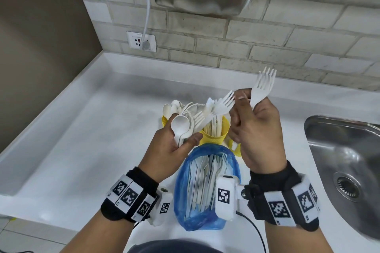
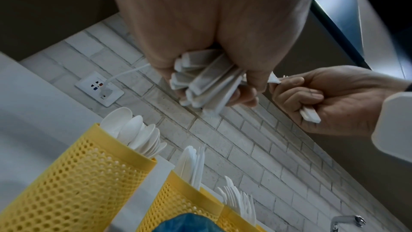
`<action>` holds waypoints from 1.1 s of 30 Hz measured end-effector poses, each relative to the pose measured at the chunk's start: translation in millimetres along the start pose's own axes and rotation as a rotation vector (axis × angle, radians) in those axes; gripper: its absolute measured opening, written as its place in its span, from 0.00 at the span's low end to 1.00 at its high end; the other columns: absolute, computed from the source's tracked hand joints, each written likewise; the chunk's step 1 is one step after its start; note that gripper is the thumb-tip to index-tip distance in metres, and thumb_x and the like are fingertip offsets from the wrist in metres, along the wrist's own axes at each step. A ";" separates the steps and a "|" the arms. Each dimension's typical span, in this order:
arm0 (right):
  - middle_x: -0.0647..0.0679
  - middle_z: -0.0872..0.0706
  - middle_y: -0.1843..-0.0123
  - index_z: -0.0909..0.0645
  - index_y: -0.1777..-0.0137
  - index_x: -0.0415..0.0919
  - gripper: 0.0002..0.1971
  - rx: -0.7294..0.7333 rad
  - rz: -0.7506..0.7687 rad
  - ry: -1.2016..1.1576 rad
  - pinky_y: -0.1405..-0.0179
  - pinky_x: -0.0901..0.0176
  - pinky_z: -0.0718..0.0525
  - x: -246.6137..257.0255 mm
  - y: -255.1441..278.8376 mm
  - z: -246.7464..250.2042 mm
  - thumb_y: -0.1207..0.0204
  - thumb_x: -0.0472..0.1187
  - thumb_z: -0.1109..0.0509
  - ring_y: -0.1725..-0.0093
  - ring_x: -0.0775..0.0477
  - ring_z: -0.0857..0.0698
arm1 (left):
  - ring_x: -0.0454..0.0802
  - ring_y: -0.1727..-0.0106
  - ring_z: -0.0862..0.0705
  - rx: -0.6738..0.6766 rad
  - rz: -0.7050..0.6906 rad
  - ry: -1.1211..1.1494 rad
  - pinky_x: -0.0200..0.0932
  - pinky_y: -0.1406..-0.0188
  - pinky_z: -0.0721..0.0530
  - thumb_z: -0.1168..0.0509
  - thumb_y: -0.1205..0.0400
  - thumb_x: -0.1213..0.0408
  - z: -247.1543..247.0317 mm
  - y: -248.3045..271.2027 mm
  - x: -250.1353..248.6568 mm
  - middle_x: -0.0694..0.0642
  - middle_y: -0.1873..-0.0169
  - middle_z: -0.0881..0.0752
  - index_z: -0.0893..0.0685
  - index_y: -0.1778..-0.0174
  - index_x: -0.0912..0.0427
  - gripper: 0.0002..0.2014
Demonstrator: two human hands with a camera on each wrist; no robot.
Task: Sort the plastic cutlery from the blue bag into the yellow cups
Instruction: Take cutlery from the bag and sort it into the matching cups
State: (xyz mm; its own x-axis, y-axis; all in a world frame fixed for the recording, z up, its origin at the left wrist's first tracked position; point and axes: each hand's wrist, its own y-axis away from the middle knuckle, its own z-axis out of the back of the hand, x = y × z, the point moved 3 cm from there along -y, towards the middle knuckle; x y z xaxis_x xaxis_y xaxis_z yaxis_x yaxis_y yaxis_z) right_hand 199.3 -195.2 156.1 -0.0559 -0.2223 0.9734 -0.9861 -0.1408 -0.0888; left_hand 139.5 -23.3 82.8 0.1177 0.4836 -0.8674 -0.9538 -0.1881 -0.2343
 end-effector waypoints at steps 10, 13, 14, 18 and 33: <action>0.60 0.24 0.78 0.21 0.61 0.47 0.11 -0.007 -0.008 0.028 0.72 0.58 0.29 -15.3 12.5 -16.6 0.19 0.44 0.24 0.78 0.59 0.27 | 0.35 0.46 0.12 -0.092 -0.058 0.079 0.25 0.47 0.20 0.32 0.18 0.48 -1.0 -2.6 -12.1 0.39 0.49 0.10 0.18 0.31 0.56 0.22; 0.57 0.23 0.75 0.18 0.59 0.40 0.09 -0.042 -0.008 0.007 0.71 0.57 0.30 -18.8 10.6 -20.1 0.17 0.40 0.26 0.77 0.57 0.28 | 0.38 0.42 0.13 -0.090 -0.065 0.068 0.27 0.44 0.20 0.31 0.17 0.49 -1.4 -2.8 -13.3 0.44 0.45 0.10 0.18 0.30 0.56 0.22; 0.51 0.26 0.74 0.19 0.58 0.36 0.10 -0.061 -0.020 -0.039 0.73 0.56 0.32 -19.3 9.2 -19.5 0.16 0.39 0.27 0.77 0.53 0.31 | 0.39 0.42 0.13 -0.088 -0.060 0.075 0.27 0.44 0.20 0.31 0.17 0.50 -1.3 -2.6 -12.9 0.44 0.45 0.10 0.18 0.30 0.56 0.22; 0.44 0.27 0.70 0.17 0.53 0.34 0.08 -0.129 -0.064 -0.241 0.74 0.55 0.32 -19.2 2.2 -12.6 0.13 0.34 0.35 0.75 0.48 0.31 | 0.35 0.53 0.13 -0.069 -0.047 0.100 0.26 0.51 0.21 0.30 0.18 0.49 0.1 -0.3 -12.6 0.38 0.56 0.11 0.16 0.37 0.53 0.17; 0.56 0.30 0.76 0.27 0.60 0.38 0.19 -0.008 0.170 0.078 0.76 0.60 0.31 5.6 16.7 -8.5 0.14 0.50 0.30 0.78 0.53 0.33 | 0.29 0.63 0.16 -0.044 -0.018 0.176 0.25 0.58 0.22 0.32 0.18 0.49 -0.4 -0.6 -14.6 0.27 0.65 0.14 0.19 0.37 0.45 0.14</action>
State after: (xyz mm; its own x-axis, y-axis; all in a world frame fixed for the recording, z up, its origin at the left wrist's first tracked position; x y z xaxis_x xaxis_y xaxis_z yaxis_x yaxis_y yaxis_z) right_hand 181.2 -190.6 161.8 -0.2335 -0.1663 0.9580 -0.9626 -0.0995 -0.2519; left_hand 138.4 -30.6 95.4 0.1853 0.3309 -0.9253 -0.9386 -0.2193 -0.2664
